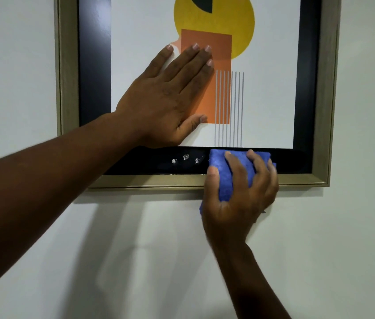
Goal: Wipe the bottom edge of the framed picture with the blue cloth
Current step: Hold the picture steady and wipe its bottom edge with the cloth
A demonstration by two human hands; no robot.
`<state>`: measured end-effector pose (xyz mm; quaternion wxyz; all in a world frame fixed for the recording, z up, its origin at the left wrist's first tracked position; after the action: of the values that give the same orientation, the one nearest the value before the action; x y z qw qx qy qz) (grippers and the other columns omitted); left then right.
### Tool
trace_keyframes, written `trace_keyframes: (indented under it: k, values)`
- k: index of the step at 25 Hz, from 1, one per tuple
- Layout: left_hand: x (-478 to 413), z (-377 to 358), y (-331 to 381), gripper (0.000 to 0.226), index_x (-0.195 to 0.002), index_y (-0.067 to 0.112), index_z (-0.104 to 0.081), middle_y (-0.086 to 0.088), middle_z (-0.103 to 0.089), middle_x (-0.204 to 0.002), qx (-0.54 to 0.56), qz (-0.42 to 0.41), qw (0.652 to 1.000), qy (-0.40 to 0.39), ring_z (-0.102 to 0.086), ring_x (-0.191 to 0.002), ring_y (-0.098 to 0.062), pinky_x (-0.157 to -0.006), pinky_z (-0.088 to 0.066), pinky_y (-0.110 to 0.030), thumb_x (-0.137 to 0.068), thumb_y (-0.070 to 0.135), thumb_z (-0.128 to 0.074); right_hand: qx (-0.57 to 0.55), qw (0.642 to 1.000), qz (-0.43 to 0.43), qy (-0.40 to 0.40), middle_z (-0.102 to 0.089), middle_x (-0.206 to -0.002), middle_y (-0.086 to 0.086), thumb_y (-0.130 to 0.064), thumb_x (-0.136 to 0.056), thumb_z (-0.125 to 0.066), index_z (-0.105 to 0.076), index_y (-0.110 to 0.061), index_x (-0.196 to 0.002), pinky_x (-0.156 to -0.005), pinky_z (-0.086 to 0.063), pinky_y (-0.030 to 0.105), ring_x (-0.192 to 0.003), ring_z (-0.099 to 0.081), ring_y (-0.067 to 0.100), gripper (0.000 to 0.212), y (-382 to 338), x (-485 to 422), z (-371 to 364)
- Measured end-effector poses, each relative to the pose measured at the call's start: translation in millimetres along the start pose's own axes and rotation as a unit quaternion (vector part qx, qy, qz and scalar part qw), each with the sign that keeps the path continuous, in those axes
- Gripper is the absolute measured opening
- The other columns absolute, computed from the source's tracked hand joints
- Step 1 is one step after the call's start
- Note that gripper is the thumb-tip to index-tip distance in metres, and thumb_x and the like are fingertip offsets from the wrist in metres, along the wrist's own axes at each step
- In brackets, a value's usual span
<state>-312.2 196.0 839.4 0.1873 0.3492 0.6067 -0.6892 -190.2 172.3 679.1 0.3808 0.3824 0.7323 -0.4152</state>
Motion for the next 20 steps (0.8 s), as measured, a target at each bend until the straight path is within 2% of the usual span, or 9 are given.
trace_keyframes:
  k: [2,5,7,9,11,13,16,18,20]
  values:
    - [-2,1,0,0.081,-0.153,0.003,-0.009,-0.018,-0.010,-0.164,0.006,-0.003,1.000,-0.002,-0.008,-0.152,-0.031,-0.123,-0.011,-0.053,-0.095,0.059,-0.019,0.004,0.999,-0.046,0.000,-0.055,-0.136,0.008,-0.040,-0.089,-0.059,-0.066,-0.025,-0.116,-0.115,-0.032,0.052,-0.140,-0.034,0.031,0.031,-7,-5,-8]
    - [1,1,-5,0.080,-0.153,0.004,-0.009,-0.017,-0.009,-0.164,0.010,-0.004,1.000,-0.007,-0.007,-0.152,-0.030,-0.123,-0.011,-0.053,-0.095,0.058,-0.020,0.015,0.999,0.024,-0.024,-0.055,-0.138,0.008,-0.042,-0.091,-0.059,-0.067,-0.025,-0.118,-0.117,-0.030,0.051,-0.141,-0.033,0.031,0.033,-9,6,-3]
    - [3,0,-7,0.080,-0.153,0.004,-0.009,-0.017,-0.009,-0.164,0.009,0.003,1.000,-0.006,-0.007,-0.152,-0.030,-0.123,-0.010,-0.053,-0.095,0.058,-0.021,0.013,1.000,-0.010,-0.009,-0.055,-0.138,0.009,-0.041,-0.091,-0.060,-0.068,-0.025,-0.118,-0.116,-0.031,0.054,-0.141,-0.033,0.032,0.032,-2,3,-1]
    - [2,1,-7,0.081,-0.153,0.004,-0.009,-0.017,-0.009,-0.164,0.014,0.003,1.000,-0.005,-0.007,-0.152,-0.030,-0.123,-0.009,-0.052,-0.095,0.059,-0.021,0.002,0.998,-0.057,-0.003,-0.054,-0.137,0.008,-0.039,-0.090,-0.061,-0.068,-0.027,-0.116,-0.118,-0.029,0.050,-0.141,-0.032,0.031,0.029,-9,-1,-8]
    - [3,2,-10,0.081,-0.153,0.004,-0.008,-0.017,-0.008,-0.164,0.019,0.004,1.000,-0.009,-0.006,-0.152,-0.030,-0.124,-0.009,-0.052,-0.095,0.059,-0.020,0.006,1.000,-0.016,-0.018,-0.054,-0.136,0.009,-0.038,-0.090,-0.062,-0.069,-0.027,-0.115,-0.119,-0.029,0.048,-0.141,-0.032,0.030,0.029,-22,5,-11]
    - [9,2,-15,0.082,-0.154,0.005,-0.007,-0.017,-0.007,-0.164,0.019,0.013,1.000,-0.013,-0.005,-0.152,-0.030,-0.124,-0.008,-0.052,-0.094,0.061,-0.017,0.004,1.000,0.012,-0.019,-0.056,-0.134,0.012,-0.037,-0.089,-0.064,-0.070,-0.024,-0.114,-0.116,-0.032,0.053,-0.139,-0.036,0.034,0.029,-17,8,-5]
    - [12,2,-20,0.084,-0.154,0.005,-0.005,-0.016,-0.005,-0.164,0.015,0.027,0.999,-0.018,-0.004,-0.152,-0.030,-0.124,-0.008,-0.052,-0.093,0.062,-0.014,0.000,0.998,-0.062,0.004,-0.057,-0.132,0.011,-0.035,-0.089,-0.064,-0.070,-0.024,-0.111,-0.115,-0.033,0.053,-0.137,-0.037,0.034,0.025,-21,0,-11]
    - [12,3,-22,0.084,-0.154,0.004,-0.004,-0.017,-0.005,-0.164,0.023,0.025,0.999,-0.023,-0.003,-0.152,-0.030,-0.124,-0.007,-0.052,-0.093,0.062,-0.014,0.002,0.999,-0.024,-0.023,-0.057,-0.132,0.010,-0.038,-0.091,-0.061,-0.070,-0.025,-0.111,-0.119,-0.029,0.042,-0.138,-0.036,0.032,0.026,-40,9,-18]
    - [12,2,-21,0.084,-0.154,0.004,-0.004,-0.017,-0.004,-0.164,0.025,0.022,0.999,-0.025,-0.002,-0.152,-0.030,-0.124,-0.007,-0.052,-0.093,0.062,-0.014,0.000,0.998,0.051,-0.034,-0.059,-0.130,0.012,-0.041,-0.092,-0.061,-0.071,-0.023,-0.111,-0.119,-0.030,0.043,-0.135,-0.040,0.035,0.028,-39,20,-10]
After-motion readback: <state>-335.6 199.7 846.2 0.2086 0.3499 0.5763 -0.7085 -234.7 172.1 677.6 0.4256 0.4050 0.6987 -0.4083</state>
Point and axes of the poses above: each hand's wrist, its own x-axis away from the middle knuckle, its own z-axis out of the back of the hand, y = z × x, the point moved 7 cm from there along -x, towards the middle knuckle
